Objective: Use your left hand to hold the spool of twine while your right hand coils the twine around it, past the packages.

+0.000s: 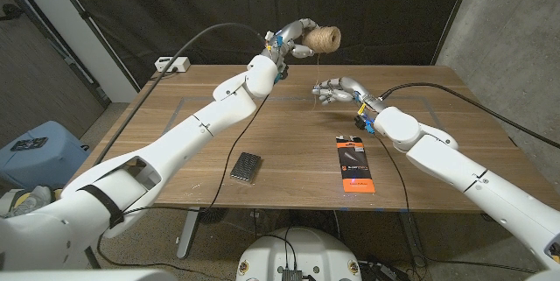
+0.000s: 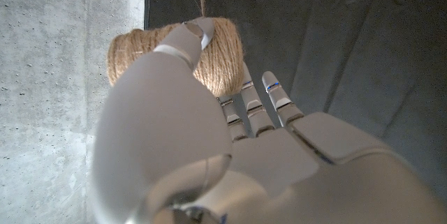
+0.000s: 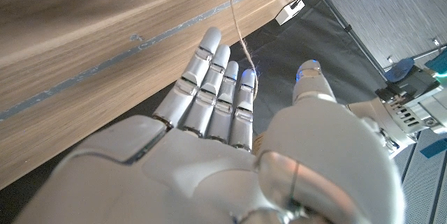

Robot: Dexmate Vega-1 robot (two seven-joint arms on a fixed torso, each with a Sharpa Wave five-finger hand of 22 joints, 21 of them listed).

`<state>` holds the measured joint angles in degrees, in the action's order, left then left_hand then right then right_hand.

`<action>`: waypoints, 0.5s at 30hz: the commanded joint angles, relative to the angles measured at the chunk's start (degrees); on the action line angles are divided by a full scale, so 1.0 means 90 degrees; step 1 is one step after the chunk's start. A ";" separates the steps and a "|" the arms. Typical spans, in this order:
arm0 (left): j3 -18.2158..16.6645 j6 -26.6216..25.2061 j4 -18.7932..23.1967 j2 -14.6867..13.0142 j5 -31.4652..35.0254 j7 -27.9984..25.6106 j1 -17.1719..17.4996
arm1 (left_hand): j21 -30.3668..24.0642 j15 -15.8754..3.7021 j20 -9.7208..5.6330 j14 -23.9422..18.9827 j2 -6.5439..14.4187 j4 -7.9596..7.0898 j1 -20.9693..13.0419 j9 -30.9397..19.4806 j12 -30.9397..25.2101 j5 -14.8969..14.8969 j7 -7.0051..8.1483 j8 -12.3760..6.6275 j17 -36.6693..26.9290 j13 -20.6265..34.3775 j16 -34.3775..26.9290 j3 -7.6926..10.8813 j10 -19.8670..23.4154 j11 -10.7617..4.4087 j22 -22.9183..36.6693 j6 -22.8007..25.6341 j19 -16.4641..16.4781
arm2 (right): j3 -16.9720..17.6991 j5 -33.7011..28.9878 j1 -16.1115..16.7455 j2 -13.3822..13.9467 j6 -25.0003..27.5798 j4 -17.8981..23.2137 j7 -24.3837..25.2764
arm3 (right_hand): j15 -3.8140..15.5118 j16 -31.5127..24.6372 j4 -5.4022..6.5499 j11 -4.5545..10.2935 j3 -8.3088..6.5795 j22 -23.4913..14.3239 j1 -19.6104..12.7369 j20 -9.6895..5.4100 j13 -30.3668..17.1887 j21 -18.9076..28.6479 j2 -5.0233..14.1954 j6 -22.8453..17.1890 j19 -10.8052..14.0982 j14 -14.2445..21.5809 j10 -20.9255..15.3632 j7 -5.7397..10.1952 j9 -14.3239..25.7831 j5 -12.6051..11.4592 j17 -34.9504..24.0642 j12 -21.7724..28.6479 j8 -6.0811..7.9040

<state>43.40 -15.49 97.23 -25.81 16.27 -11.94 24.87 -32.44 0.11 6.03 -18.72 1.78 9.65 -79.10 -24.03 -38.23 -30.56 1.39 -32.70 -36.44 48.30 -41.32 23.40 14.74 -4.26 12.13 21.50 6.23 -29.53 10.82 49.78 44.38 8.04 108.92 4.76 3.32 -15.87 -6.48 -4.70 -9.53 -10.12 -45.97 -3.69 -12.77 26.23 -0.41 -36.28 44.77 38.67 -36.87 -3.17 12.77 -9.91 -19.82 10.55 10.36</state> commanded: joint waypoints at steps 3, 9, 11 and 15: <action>-0.0007 -0.0040 -0.0072 0.0026 0.0028 -0.0033 -0.0038 | -0.0039 0.0020 0.0034 0.0025 0.0342 -0.0045 0.0232 -0.0132 -0.0059 -0.0053 -0.0601 -0.0019 -0.0017 0.0116 -0.0044 0.0069 0.0478 0.0492 0.0033 0.0678 -0.0045 | 0.0074 0.0041 -0.0049 0.0182 0.0019 -0.0096 -0.0113 | -0.0077 0.0060 0.0014 -0.0039 0.0074 -0.0005 0.0119 0.0059 0.0001 -0.0071 -0.0021 0.0164 -0.0108 -0.0152 0.0186 -0.0033 0.0000 -0.0060 -0.0006 -0.0037 0.0013; 0.0013 0.0069 -0.0174 0.0052 -0.0011 -0.0022 -0.0079 | -0.0046 0.0017 0.0033 0.0031 0.0345 -0.0044 0.0230 -0.0140 -0.0055 -0.0059 -0.0603 -0.0012 -0.0018 0.0109 -0.0046 0.0072 0.0482 0.0492 0.0032 0.0683 -0.0048 | 0.0137 0.0066 -0.0040 0.0178 0.0046 -0.0132 -0.0031 | -0.0084 0.0059 0.0021 -0.0042 0.0087 -0.0005 0.0144 0.0070 0.0002 -0.0085 -0.0021 0.0179 -0.0119 -0.0157 0.0199 -0.0038 -0.0002 -0.0064 -0.0004 -0.0023 0.0024; 0.0017 0.0084 -0.0197 0.0056 -0.0016 -0.0015 -0.0093 | -0.0049 0.0014 0.0032 0.0022 0.0338 -0.0045 0.0235 -0.0142 -0.0054 -0.0063 -0.0610 -0.0008 -0.0011 0.0107 -0.0043 0.0074 0.0484 0.0489 0.0032 0.0681 -0.0048 | 0.0137 0.0072 -0.0055 0.0176 0.0024 -0.0152 -0.0045 | -0.0083 0.0060 0.0021 -0.0044 0.0090 -0.0005 0.0147 0.0076 0.0003 -0.0090 -0.0019 0.0181 -0.0125 -0.0163 0.0208 -0.0037 -0.0003 -0.0065 -0.0003 -0.0021 0.0029; 0.0001 0.0057 -0.0219 0.0067 -0.0022 -0.0043 -0.0096 | -0.0053 0.0020 0.0034 0.0025 0.0344 -0.0056 0.0250 -0.0146 -0.0054 -0.0067 -0.0595 0.0004 -0.0015 0.0116 -0.0046 0.0070 0.0473 0.0499 0.0031 0.0668 -0.0049 | 0.0093 0.0074 -0.0136 0.0138 -0.0047 -0.0250 -0.0120 | -0.0088 0.0063 0.0013 -0.0040 0.0085 -0.0005 0.0134 0.0075 0.0004 -0.0098 -0.0006 0.0179 -0.0128 -0.0180 0.0214 -0.0044 -0.0004 -0.0071 -0.0003 -0.0012 0.0041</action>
<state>43.35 -15.50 96.20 -25.50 16.38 -12.06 24.41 -32.64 0.11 6.03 -18.73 2.00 9.65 -79.31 -24.03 -38.39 -30.80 1.52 -32.60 -36.35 48.33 -41.55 23.40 14.74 -4.26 12.13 21.64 6.23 -28.79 11.30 49.38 45.70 8.04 107.90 3.99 2.64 -15.65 -6.55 -4.99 -8.85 -10.13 -45.09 -3.07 -12.78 25.41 -0.43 -34.87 43.74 37.17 -35.35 -3.58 12.78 -10.18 -19.66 10.55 10.36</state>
